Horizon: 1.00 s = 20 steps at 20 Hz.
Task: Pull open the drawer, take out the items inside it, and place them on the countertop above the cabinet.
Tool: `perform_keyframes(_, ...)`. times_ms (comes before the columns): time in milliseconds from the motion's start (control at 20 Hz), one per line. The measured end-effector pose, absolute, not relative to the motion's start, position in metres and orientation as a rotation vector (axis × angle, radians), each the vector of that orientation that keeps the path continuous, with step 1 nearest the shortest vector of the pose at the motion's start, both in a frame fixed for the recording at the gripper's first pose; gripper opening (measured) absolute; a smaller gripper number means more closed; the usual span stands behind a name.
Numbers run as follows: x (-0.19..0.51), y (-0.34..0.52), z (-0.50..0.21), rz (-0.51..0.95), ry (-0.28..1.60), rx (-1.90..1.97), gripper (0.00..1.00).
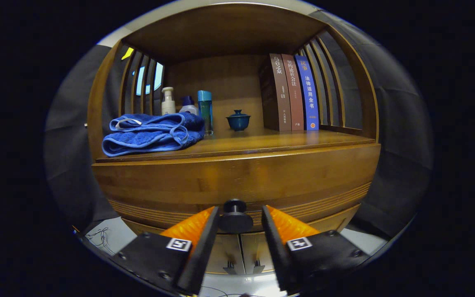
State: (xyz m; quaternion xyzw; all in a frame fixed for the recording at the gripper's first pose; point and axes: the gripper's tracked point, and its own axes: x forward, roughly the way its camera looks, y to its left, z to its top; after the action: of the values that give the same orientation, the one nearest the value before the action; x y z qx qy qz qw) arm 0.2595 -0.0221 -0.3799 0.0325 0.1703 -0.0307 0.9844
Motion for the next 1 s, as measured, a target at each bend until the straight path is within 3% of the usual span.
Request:
perform_keyframes(200, 0.259, -0.022, -0.382, -0.056, 0.341, 0.018, 0.45)
perform_keyframes(300, 0.260, -0.021, -0.382, -0.050, 0.338, -0.004, 0.38)
perform_keyframes(1000, 0.146, -0.023, -0.366, -0.026, 0.359, 0.030, 0.38)
